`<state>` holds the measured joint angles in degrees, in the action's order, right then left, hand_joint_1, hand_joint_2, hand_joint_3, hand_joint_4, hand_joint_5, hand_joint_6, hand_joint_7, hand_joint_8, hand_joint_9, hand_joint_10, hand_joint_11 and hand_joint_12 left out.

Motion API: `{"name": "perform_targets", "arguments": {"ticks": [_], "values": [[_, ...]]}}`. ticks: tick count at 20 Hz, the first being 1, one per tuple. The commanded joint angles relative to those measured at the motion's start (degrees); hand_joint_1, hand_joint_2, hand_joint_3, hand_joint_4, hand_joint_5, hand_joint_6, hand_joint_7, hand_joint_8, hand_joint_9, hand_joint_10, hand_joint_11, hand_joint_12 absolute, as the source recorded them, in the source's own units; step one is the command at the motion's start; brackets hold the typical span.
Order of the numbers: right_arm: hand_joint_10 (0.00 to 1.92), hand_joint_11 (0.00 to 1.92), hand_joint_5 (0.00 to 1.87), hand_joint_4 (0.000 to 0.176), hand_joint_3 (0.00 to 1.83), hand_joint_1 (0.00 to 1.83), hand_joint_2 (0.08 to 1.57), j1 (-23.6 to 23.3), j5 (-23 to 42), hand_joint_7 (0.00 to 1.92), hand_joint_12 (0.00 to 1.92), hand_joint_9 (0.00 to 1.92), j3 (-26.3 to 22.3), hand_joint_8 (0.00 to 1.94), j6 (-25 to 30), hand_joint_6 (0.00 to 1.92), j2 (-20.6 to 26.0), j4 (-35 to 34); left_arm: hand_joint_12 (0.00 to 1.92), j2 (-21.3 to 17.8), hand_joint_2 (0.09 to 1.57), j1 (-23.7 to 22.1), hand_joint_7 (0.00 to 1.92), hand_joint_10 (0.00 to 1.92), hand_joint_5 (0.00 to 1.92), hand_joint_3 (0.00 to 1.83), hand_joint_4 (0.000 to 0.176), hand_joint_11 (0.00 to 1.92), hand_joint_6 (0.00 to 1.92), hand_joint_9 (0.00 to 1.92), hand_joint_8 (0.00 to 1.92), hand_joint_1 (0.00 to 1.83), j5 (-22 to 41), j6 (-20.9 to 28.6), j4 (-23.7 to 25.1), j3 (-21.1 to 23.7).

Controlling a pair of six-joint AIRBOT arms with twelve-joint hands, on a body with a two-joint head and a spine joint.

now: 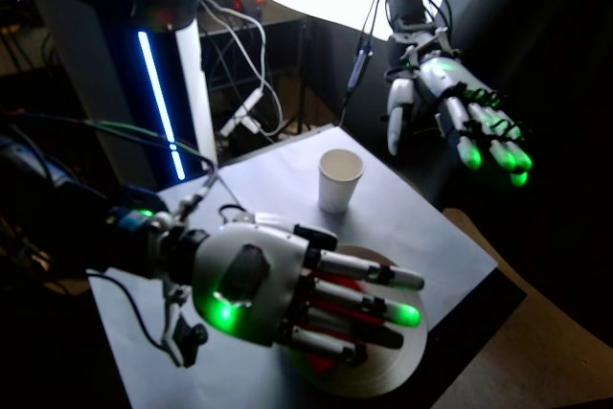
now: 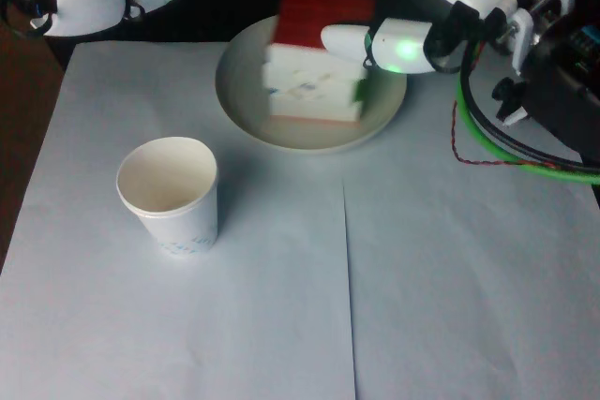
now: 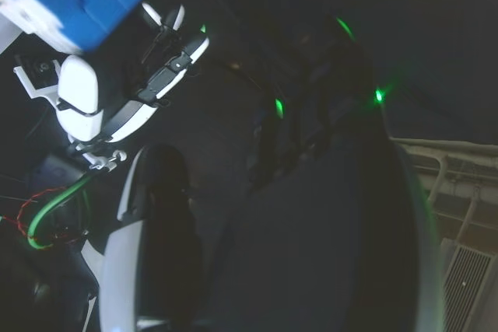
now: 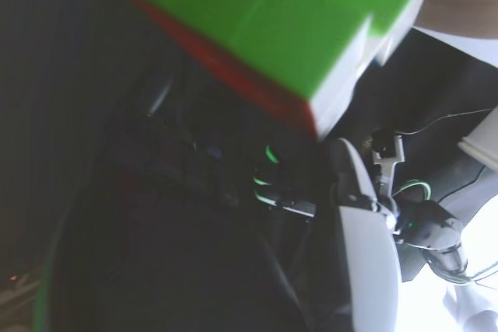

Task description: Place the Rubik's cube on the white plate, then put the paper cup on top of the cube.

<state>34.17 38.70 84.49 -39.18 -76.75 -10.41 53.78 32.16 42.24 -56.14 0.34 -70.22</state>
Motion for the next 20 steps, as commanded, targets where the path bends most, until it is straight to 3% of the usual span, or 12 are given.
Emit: {"name": "perform_targets", "arguments": {"ticks": [1,2,5,8,10,13,14,15,16,18,19,20], "values": [[0.26,0.00,0.00,0.053,0.00,0.69,1.17,-0.37,7.04,0.00,1.60,0.15,0.09,0.00,0.34,0.00,0.11,-0.12,0.61,0.03,1.31,-0.21,0.02,0.00,0.12,0.00,0.124,0.00,0.00,0.02,0.00,0.36,7.14,0.06,-1.01,-0.15],[0.27,0.00,0.00,0.061,0.00,0.72,1.17,-0.37,7.05,0.00,1.71,0.15,0.07,0.00,0.34,0.00,0.11,-0.10,0.60,0.03,1.32,-0.15,0.01,0.00,0.10,0.00,0.107,0.00,0.00,0.01,0.00,0.32,7.17,0.06,-1.04,-0.14],[0.26,0.00,0.00,0.097,0.00,0.65,1.15,-0.39,7.06,0.00,1.44,0.12,-0.14,0.00,0.34,0.00,0.11,0.08,0.55,0.03,1.32,-0.12,0.01,0.00,0.11,0.00,0.111,0.00,0.00,0.00,0.00,0.34,7.18,0.06,-1.11,-0.14],[0.22,0.00,0.00,0.067,0.00,0.65,1.13,-0.39,7.06,0.00,1.32,0.10,-1.97,0.00,0.34,0.00,1.34,2.12,0.60,-0.18,1.32,0.15,0.02,0.00,0.11,0.00,0.097,0.00,0.00,0.01,0.00,0.35,7.14,0.06,-1.30,0.01],[0.25,0.00,0.00,0.072,0.00,0.60,1.11,-0.39,7.09,0.00,1.60,0.10,-3.75,0.00,0.33,0.00,3.57,3.34,0.54,-0.45,1.33,0.52,0.02,0.00,0.11,0.00,0.097,0.00,0.00,0.00,0.00,0.32,7.53,0.06,-1.56,0.28],[0.26,0.00,0.00,0.050,0.00,0.61,1.12,0.12,7.99,0.00,1.39,0.09,-7.81,0.00,0.03,0.00,8.13,5.20,0.55,-1.24,1.33,1.43,0.01,0.00,0.09,0.00,0.105,0.00,0.00,0.00,0.00,0.34,8.47,0.06,-2.10,0.94],[0.25,0.00,0.00,0.038,0.00,0.59,1.13,0.97,9.05,0.00,1.20,0.10,-9.12,0.00,-0.13,0.00,9.60,5.30,0.54,-1.42,1.33,1.71,0.00,0.00,0.09,0.00,0.110,0.00,0.00,0.00,0.00,0.32,8.70,0.06,-2.32,1.08],[0.23,0.00,0.00,0.045,0.00,0.61,1.13,2.07,10.68,0.00,1.10,0.09,-10.84,0.00,-0.46,0.00,11.53,5.42,0.55,-1.55,1.32,1.87,0.01,0.00,0.10,0.00,0.108,0.00,0.00,0.00,0.00,0.35,8.83,0.06,-2.38,1.23],[0.20,0.00,0.00,0.075,0.00,0.67,1.14,2.99,12.01,0.00,1.04,0.11,-12.67,0.00,-1.64,0.00,13.23,5.42,0.56,-1.70,1.32,2.01,0.01,0.00,0.09,0.00,0.109,0.00,0.00,0.00,0.00,0.35,9.05,0.06,-2.42,1.39],[0.24,0.00,0.00,0.023,0.01,0.71,1.16,5.07,14.36,0.03,1.14,0.11,-16.37,0.01,-3.93,0.00,16.64,5.42,0.54,-2.32,1.33,2.71,0.00,0.00,0.07,0.00,0.104,0.00,0.00,0.00,0.00,0.31,9.83,0.06,-2.59,1.95],[0.29,0.00,0.01,0.027,0.00,0.75,1.15,5.86,15.42,0.06,1.26,0.11,-17.50,0.01,-4.30,0.00,17.82,5.44,0.53,-2.54,1.33,2.94,0.00,0.00,0.06,0.00,0.106,0.00,0.00,0.00,0.00,0.31,10.05,0.06,-2.65,2.14],[0.55,0.00,0.01,0.024,0.00,0.72,1.15,6.65,16.37,0.09,1.38,0.07,-18.44,0.00,-4.53,0.00,18.99,5.44,0.49,-2.72,1.32,3.12,0.00,0.00,0.06,0.00,0.116,0.00,0.00,0.00,0.00,0.33,10.24,0.06,-2.69,2.30]]}}
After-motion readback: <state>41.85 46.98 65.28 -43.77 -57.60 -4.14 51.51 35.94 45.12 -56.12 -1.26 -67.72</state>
